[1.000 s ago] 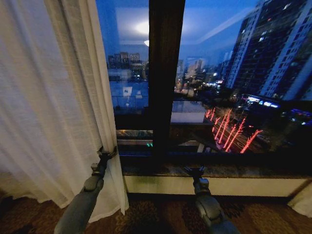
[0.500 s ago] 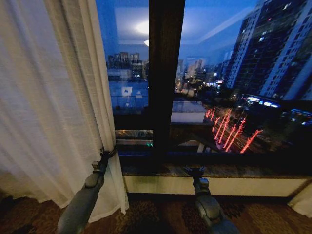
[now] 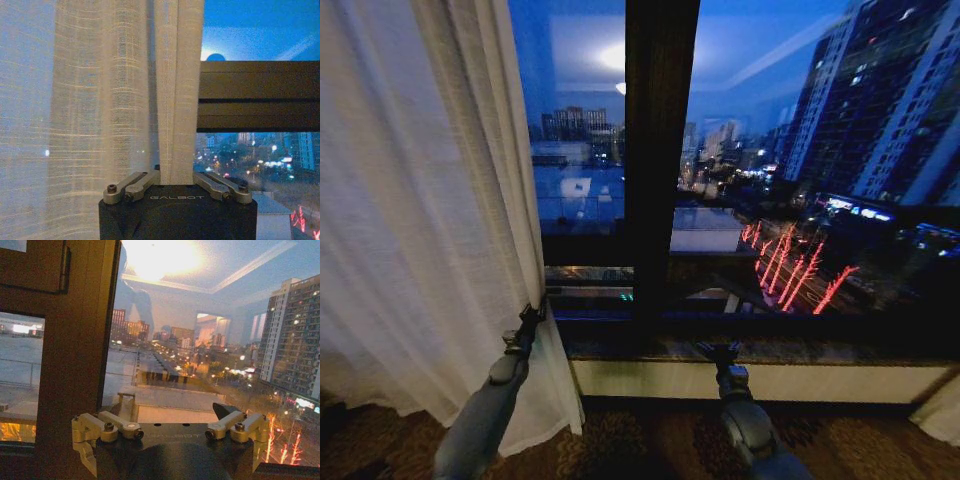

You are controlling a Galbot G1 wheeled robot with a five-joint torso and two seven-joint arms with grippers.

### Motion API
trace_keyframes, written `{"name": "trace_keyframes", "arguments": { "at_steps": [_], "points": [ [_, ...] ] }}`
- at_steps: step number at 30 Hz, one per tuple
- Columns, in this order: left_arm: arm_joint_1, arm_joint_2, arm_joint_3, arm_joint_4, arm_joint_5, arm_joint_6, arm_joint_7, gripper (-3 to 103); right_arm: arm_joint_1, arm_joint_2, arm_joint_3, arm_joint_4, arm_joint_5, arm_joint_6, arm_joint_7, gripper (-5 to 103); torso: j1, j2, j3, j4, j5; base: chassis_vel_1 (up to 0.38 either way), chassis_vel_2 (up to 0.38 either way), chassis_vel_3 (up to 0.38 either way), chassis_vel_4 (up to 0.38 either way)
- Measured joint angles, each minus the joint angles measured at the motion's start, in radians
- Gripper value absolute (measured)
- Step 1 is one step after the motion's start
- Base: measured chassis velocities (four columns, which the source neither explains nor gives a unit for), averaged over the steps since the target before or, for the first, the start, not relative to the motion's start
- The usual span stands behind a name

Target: Open the curtains by pulling them apart, changing their state from closed to fully open.

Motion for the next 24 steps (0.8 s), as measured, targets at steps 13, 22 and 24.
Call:
{"name": "trace_keyframes", "arguments": {
  "at_steps": [13,22,24],
  "points": [
    [0.031,0.017,-0.016,-0.015,-0.009,-0.011,0.000,0,0.000,0.000,0.000,0.000,0.000,0.000,0.000,100,0.000,0.000,0.000,-0.0002,0.0000,0.000,0.000,0.000,0.000],
    [0.033,0.047,-0.019,-0.001,-0.018,-0.030,0.008,0,0.000,0.000,0.000,0.000,0.000,0.000,0.000,100,0.000,0.000,0.000,-0.0002,0.0001,0.094,0.112,-0.099,-0.123],
    [0.034,0.046,-0.021,-0.001,-0.019,-0.033,0.008,0,0.000,0.000,0.000,0.000,0.000,0.000,0.000,100,0.000,0.000,0.000,-0.0001,0.0001,0.165,0.215,-0.198,-0.213]
  ]
}}
